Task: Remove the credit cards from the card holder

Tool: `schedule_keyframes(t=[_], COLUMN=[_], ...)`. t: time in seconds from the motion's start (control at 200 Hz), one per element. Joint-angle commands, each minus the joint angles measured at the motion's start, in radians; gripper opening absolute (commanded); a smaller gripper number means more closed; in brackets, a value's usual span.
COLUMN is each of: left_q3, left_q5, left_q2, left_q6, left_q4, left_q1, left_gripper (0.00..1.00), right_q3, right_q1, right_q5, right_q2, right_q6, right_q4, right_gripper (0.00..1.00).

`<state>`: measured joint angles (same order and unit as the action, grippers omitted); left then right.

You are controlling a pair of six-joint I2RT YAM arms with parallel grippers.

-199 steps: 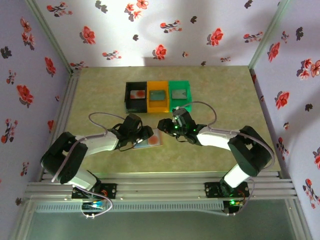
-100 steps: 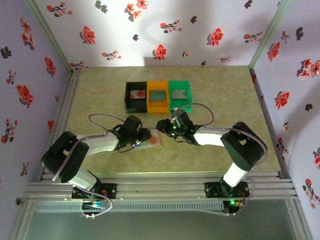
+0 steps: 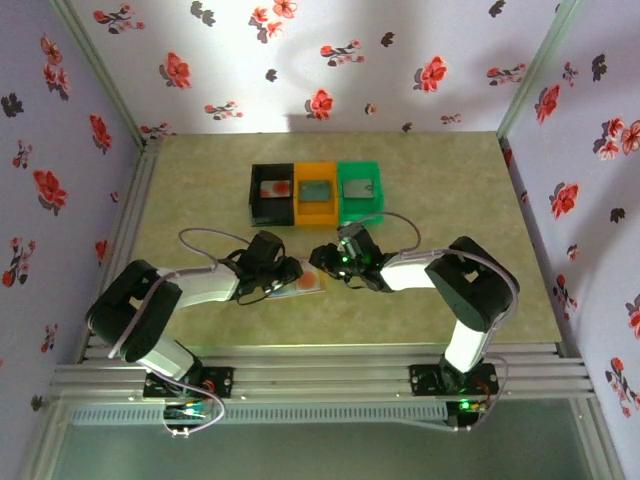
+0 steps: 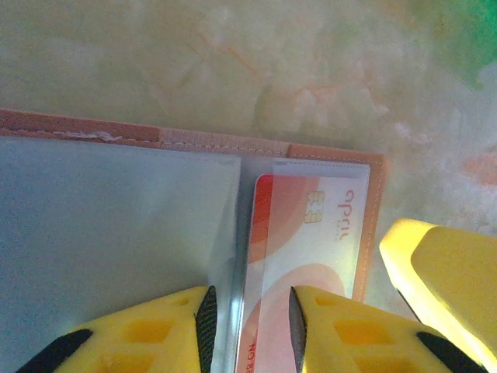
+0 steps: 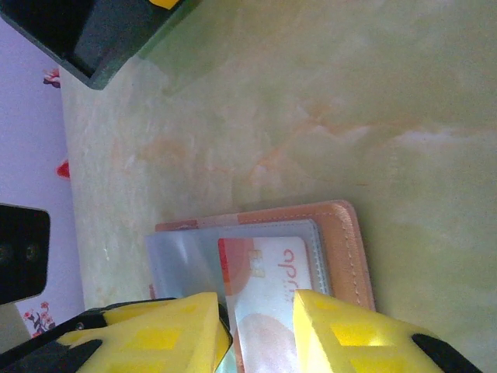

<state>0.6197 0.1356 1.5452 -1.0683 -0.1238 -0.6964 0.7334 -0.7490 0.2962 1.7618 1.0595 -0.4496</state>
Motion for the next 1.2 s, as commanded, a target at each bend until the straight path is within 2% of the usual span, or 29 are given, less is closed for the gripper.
schedule_keyframes(t=[0.0,0.59,0.755,1.035,1.2], left_q3=[-0.011,-0.008,0.018,0.057,0.064], left_q5=[-0.014,-0.017,-0.025,-0.071,-0.074], left_q2=[0.045,0.046,0.034,-0.108,-0.124], left_q6=[-0.005,-0.013,-0.022,-0.033,-0.047], left_q4=[0.017,0.016,0.080,0.150,0.123], left_q1=[0.005,0.005,0.003,0.000,-0.002], left_gripper=[0.33,0.29,0.34,0.38,0.39], right_q3=[-0.007,-0.054,-0.059,-0.060,-0.062], right_q1=[-0.010,-0.009,-0.010,-0.009,-0.010], right_q5=[0.009,0.004,0.004,0.002,0.003], right_q2=[0.017,0.046,0.046,0.047,0.050], right_q6=[0.017,0.043,0.044,0.046,0.049], right_q4=[-0.029,-0.072,-0.075,-0.077,-0.082], right_gripper=[0.30,0.27,0.27,0.26,0.26])
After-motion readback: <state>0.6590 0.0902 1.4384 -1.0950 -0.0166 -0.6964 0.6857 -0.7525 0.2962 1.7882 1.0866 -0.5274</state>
